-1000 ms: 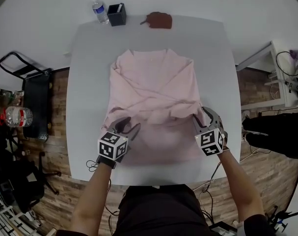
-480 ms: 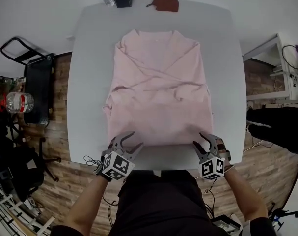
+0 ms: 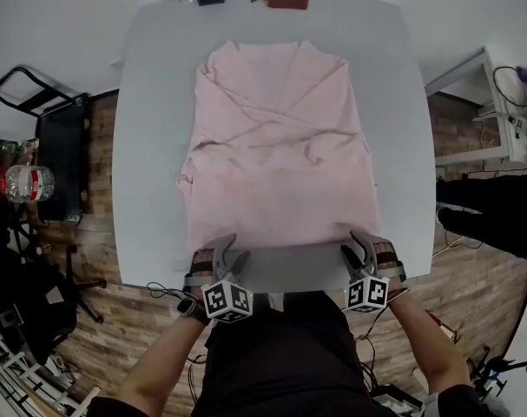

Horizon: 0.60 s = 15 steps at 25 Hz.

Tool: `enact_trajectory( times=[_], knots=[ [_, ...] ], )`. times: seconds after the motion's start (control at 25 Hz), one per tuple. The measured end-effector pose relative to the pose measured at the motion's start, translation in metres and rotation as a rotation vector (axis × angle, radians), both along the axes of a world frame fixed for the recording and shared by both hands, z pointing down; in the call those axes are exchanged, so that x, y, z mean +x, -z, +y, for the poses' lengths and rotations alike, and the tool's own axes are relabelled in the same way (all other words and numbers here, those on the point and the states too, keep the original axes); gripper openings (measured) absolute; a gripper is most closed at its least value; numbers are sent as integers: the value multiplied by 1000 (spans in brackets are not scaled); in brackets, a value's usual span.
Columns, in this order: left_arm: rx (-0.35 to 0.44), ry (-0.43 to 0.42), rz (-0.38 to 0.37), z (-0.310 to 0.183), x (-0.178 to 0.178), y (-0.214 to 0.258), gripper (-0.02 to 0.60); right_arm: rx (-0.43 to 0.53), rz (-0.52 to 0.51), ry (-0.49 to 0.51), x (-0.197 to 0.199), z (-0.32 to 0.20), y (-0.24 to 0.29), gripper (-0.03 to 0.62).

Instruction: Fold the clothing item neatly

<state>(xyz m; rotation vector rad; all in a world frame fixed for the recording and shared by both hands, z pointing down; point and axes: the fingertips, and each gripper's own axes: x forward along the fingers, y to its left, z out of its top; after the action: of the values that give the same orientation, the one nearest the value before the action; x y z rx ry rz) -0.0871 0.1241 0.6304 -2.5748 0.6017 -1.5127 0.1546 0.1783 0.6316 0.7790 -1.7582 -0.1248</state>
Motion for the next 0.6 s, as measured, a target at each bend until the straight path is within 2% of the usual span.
enact_trajectory(
  times=[0.24, 0.44, 0.6],
  knots=[
    [36, 48, -33, -6, 8, -15, 232, 57, 72, 29, 9, -9, -9, 193],
    [93, 22, -51, -5, 10, -15, 230, 112, 89, 50, 4, -24, -6, 193],
    [150, -50, -110, -3, 17, -15, 230, 129, 117, 58, 6, -27, -7, 192]
  ],
)
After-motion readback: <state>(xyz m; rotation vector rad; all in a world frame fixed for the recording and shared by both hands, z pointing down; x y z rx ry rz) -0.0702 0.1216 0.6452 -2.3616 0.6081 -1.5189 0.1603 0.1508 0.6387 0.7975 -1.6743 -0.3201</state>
